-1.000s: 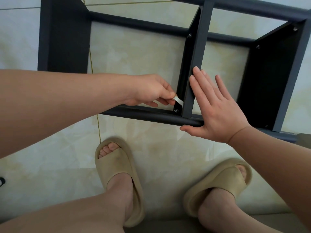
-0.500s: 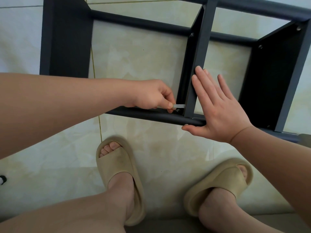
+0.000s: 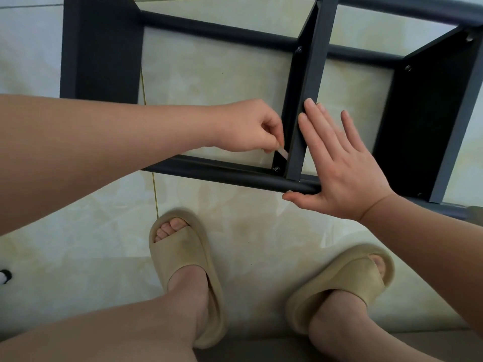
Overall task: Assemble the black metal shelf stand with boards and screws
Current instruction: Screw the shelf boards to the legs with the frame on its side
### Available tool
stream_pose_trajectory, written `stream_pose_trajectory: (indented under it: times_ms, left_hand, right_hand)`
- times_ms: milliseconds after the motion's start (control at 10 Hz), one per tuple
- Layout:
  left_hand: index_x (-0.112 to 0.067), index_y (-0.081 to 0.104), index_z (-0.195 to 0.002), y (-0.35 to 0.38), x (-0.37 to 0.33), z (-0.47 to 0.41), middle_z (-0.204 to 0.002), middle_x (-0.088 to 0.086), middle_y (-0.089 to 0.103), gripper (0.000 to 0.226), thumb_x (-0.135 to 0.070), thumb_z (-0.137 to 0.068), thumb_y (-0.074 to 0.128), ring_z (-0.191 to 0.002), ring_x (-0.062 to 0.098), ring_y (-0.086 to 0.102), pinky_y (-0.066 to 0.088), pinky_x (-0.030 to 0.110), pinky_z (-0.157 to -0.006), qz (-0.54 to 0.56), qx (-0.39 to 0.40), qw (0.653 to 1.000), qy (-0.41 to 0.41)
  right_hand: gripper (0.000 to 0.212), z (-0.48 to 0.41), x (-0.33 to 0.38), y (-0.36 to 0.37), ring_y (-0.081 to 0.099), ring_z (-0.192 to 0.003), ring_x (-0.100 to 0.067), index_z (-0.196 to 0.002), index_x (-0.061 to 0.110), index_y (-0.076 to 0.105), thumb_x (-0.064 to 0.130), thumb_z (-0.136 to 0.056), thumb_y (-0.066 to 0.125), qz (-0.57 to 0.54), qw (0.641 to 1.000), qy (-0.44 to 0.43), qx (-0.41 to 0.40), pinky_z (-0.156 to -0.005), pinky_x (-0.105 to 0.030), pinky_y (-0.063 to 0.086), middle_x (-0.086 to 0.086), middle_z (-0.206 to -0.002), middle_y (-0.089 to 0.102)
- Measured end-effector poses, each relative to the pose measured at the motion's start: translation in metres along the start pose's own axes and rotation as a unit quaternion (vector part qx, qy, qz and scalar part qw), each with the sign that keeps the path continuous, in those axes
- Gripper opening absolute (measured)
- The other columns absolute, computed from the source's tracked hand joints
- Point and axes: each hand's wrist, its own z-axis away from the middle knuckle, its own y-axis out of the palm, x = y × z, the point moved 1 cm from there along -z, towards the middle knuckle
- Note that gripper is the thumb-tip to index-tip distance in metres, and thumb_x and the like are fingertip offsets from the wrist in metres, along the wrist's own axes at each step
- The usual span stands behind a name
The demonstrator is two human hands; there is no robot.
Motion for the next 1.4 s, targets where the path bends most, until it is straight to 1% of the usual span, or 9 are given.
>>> stream_pose_trajectory:
  times_ms: [100,200,300,500,700,900,1000,1200,1400]
  left_hand:
    - [-0.025,0.071,-0.085,0.0051,0.0015,-0.0016,-0.077,-0.012,0.070,0.015,-0.016,-0.094,0.063,-0.079,0.001,0.065,0.054,0.022,-0.077,0.104,-0.003,0.993,-0.046]
    - [-0.020,0.068,-0.093,0.0103,0.0041,-0.0027,-0.084,-0.005,0.076,0.010,-0.020,-0.098,0.060,-0.083,0.007,0.070,0.053,0.028,-0.080,0.202,0.009,0.974,-0.105]
    - [-0.018,0.068,-0.099,0.0132,0.0054,-0.0037,-0.084,-0.005,0.077,0.009,-0.023,-0.099,0.060,-0.079,0.008,0.071,0.053,0.030,-0.082,0.254,0.007,0.958,-0.133]
    - [-0.022,0.067,-0.100,0.0118,0.0024,-0.0063,-0.088,-0.008,0.075,0.012,-0.031,-0.098,0.060,-0.091,0.011,0.071,0.050,0.029,-0.078,0.336,0.029,0.927,-0.162]
    - [-0.027,0.068,-0.098,0.0108,-0.0004,-0.0103,-0.090,-0.009,0.077,0.010,-0.035,-0.097,0.062,-0.082,0.005,0.071,0.050,0.031,-0.083,0.272,0.002,0.951,-0.145]
    - [-0.025,0.070,-0.101,0.0119,0.0016,-0.0076,-0.097,-0.005,0.078,0.012,-0.032,-0.098,0.060,-0.089,0.008,0.071,0.049,0.032,-0.083,0.256,0.031,0.952,-0.166]
    - [-0.024,0.070,-0.099,0.0120,0.0017,-0.0064,-0.095,-0.005,0.078,0.012,-0.031,-0.099,0.059,-0.089,0.009,0.072,0.049,0.033,-0.085,0.252,0.033,0.953,-0.167]
    - [-0.024,0.068,-0.093,0.0110,-0.0010,-0.0091,-0.087,-0.005,0.078,0.011,-0.029,-0.098,0.060,-0.075,0.005,0.072,0.048,0.031,-0.080,0.278,0.009,0.948,-0.153]
    - [-0.021,0.066,-0.089,0.0135,-0.0014,-0.0065,-0.083,-0.005,0.077,0.016,-0.026,-0.101,0.056,-0.084,0.007,0.072,0.047,0.027,-0.077,0.267,0.033,0.951,-0.155]
  right_hand:
    - [0.111,0.0001,0.0000,0.0003,0.011,-0.155,-0.034,-0.157,-0.005,0.017,0.079,-0.088,0.041,0.004,1.000,-0.001,-0.006,-0.124,-0.057,0.011,-0.021,-0.166,0.010]
    - [0.111,0.0000,-0.0003,0.0004,0.011,-0.155,-0.034,-0.157,-0.005,0.018,0.079,-0.088,0.042,0.004,1.000,-0.004,-0.012,-0.124,-0.058,0.012,-0.021,-0.166,0.010]
    - [0.111,0.0003,-0.0005,0.0009,0.012,-0.155,-0.033,-0.157,-0.005,0.018,0.078,-0.088,0.045,0.001,1.000,-0.008,-0.012,-0.124,-0.058,0.014,-0.020,-0.166,0.011]
    - [0.111,0.0003,-0.0009,0.0011,0.011,-0.155,-0.032,-0.157,-0.004,0.018,0.077,-0.088,0.045,-0.016,1.000,-0.006,-0.008,-0.124,-0.058,0.014,-0.019,-0.167,0.011]
    - [0.111,0.0001,-0.0008,0.0010,0.009,-0.156,-0.032,-0.158,-0.003,0.017,0.078,-0.088,0.045,-0.025,1.000,-0.003,-0.003,-0.124,-0.057,0.014,-0.017,-0.167,0.010]
    - [0.111,0.0004,-0.0004,-0.0001,0.011,-0.155,-0.032,-0.158,-0.003,0.017,0.077,-0.087,0.047,-0.033,0.999,-0.002,-0.005,-0.123,-0.058,0.016,-0.018,-0.167,0.011]
    - [0.110,0.0006,-0.0003,-0.0005,0.011,-0.155,-0.032,-0.158,-0.003,0.017,0.077,-0.087,0.046,-0.033,0.999,-0.001,-0.003,-0.123,-0.058,0.016,-0.018,-0.167,0.011]
    - [0.111,0.0003,-0.0003,-0.0002,0.010,-0.155,-0.032,-0.158,-0.003,0.018,0.077,-0.087,0.047,-0.034,0.999,0.001,0.000,-0.123,-0.058,0.016,-0.018,-0.167,0.011]
    - [0.111,0.0004,-0.0002,-0.0002,0.009,-0.156,-0.031,-0.158,-0.002,0.016,0.078,-0.087,0.045,-0.030,1.000,0.002,0.004,-0.124,-0.057,0.015,-0.017,-0.168,0.009]
